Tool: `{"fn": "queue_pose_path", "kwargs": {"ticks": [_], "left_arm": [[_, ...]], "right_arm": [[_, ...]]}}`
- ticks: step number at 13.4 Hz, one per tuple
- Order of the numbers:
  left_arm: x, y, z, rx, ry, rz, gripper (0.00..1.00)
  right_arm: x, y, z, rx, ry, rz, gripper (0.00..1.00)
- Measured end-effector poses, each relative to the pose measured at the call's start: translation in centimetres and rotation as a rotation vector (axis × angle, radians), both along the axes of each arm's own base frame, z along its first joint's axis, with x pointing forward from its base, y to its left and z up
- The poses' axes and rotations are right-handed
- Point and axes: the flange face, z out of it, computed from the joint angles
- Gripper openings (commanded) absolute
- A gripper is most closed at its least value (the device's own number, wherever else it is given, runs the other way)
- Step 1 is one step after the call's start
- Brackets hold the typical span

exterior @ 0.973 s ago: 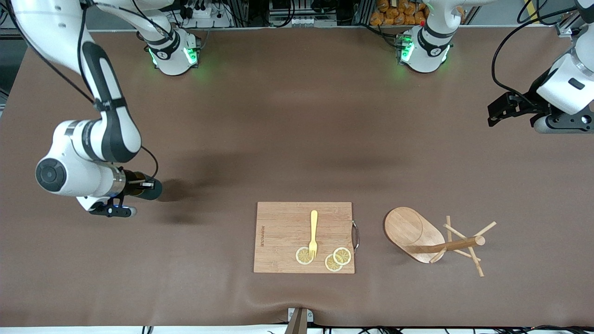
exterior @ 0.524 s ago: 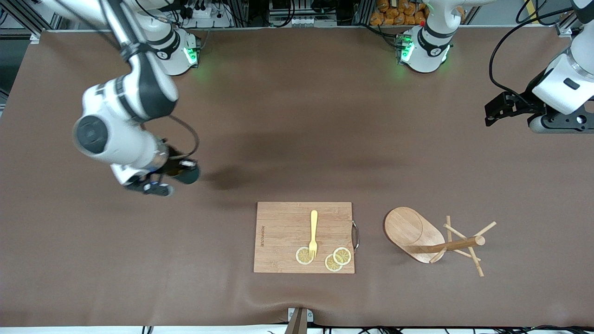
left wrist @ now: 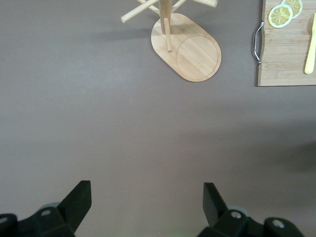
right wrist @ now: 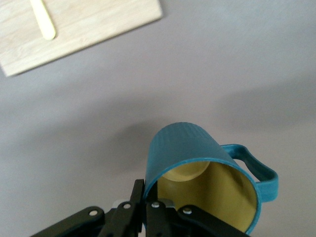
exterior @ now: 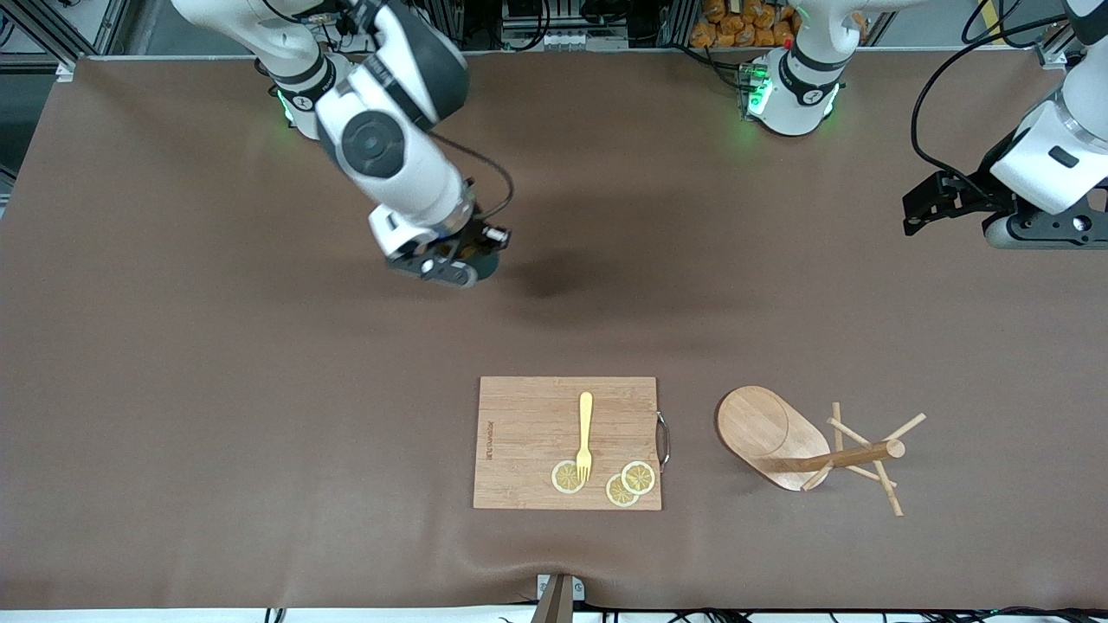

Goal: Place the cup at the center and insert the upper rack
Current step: 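Slide the held mug with the right gripper to the table center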

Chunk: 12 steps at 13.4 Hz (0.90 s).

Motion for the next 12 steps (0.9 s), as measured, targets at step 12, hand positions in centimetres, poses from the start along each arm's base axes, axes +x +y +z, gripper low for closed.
{"fn": "queue_pose_path", "kwargs": {"ticks": [12], "left_arm": [[-0.1, -0.5, 0.0, 0.0, -0.001, -0.01, 1.0]], "right_arm": [[-8.1, 11.2, -11.1, -0.1, -0.01, -0.095, 0.0]]}}
